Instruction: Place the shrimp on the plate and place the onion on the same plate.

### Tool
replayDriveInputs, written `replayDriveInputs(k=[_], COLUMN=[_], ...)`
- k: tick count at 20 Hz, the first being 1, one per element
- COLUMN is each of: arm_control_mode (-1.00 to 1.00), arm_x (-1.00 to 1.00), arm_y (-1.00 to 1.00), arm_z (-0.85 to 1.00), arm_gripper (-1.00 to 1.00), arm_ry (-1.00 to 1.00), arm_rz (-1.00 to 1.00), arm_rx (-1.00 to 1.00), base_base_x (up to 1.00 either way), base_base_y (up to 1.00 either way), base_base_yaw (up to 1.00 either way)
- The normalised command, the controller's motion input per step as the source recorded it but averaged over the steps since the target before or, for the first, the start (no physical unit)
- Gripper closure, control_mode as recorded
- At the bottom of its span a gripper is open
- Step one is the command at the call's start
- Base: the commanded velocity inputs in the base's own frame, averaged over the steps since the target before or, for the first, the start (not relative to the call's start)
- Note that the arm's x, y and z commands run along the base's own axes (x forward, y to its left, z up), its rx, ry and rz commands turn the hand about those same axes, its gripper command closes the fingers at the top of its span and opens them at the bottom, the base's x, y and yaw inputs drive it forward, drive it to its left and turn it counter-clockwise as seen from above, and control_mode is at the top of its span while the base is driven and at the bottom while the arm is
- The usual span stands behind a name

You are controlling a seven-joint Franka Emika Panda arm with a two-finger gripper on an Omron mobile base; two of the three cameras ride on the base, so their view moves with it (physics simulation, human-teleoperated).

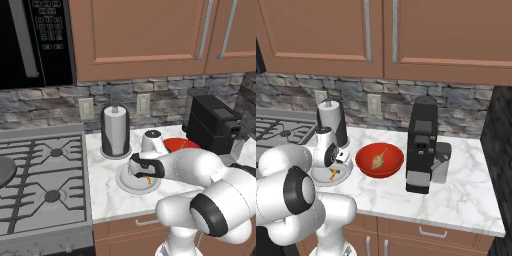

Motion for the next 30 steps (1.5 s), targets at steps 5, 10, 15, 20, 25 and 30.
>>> replayDriveInputs(k=[5,10,15,20,25,30], arm_control_mode=[-1.0,-1.0,-1.0,-1.0,-1.0,-1.0], arm_x=[0.01,0.02,0.02,0.0,0.0,0.0], arm_y=[0.0,0.0,0.0,0.0,0.0,0.0], arm_z=[-0.1,-0.15,-0.05,0.0,0.0,0.07], arm_gripper=[1.0,1.0,-1.0,-1.0,-1.0,-1.0], arm_ry=[0.0,0.0,0.0,0.0,0.0,0.0], arm_rz=[0.0,0.0,0.0,0.0,0.0,0.0], arm_rx=[0.0,0.0,0.0,0.0,0.0,0.0], base_base_x=[0.0,0.0,0.0,0.0,0.0,0.0], base_base_y=[0.0,0.0,0.0,0.0,0.0,0.0], base_base_yaw=[0.0,0.0,0.0,0.0,0.0,0.0])
